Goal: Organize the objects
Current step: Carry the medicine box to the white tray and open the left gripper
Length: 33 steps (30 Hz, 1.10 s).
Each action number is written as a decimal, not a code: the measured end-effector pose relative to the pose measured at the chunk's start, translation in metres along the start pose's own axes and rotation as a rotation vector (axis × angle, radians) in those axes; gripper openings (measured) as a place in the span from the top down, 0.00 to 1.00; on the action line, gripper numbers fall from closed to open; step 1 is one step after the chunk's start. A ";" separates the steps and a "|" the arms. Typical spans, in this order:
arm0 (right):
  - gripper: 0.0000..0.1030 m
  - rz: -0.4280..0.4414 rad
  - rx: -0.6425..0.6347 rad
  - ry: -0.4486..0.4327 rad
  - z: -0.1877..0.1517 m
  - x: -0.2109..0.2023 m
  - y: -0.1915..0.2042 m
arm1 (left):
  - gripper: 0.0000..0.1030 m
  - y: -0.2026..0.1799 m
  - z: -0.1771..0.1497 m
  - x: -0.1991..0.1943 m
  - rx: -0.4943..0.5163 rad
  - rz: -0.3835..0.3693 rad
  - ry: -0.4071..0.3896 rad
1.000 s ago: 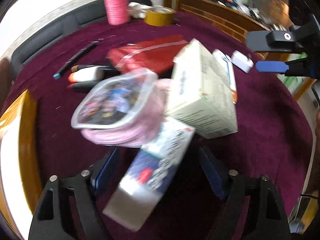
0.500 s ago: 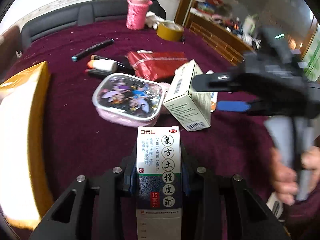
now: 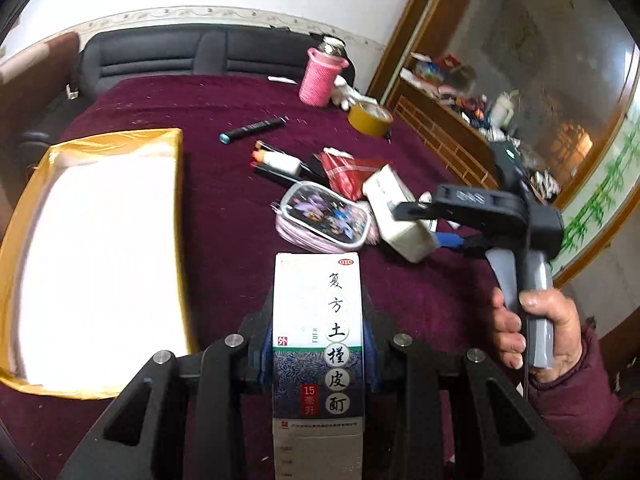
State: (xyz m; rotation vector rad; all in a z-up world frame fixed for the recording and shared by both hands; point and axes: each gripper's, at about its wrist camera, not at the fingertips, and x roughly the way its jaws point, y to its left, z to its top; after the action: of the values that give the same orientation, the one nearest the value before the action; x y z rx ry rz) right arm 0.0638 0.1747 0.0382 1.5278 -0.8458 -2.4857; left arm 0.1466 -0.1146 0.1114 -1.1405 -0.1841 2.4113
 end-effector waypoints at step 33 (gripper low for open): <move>0.25 0.125 -0.276 0.078 0.014 0.146 0.275 | 0.68 0.227 0.133 0.079 -0.161 0.384 0.042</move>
State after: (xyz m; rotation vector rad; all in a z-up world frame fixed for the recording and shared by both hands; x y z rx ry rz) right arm -0.0727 -0.1042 0.0668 1.4210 -0.5406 -2.3215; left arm -0.0772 -0.2689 0.0724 -1.4059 -0.1597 2.7428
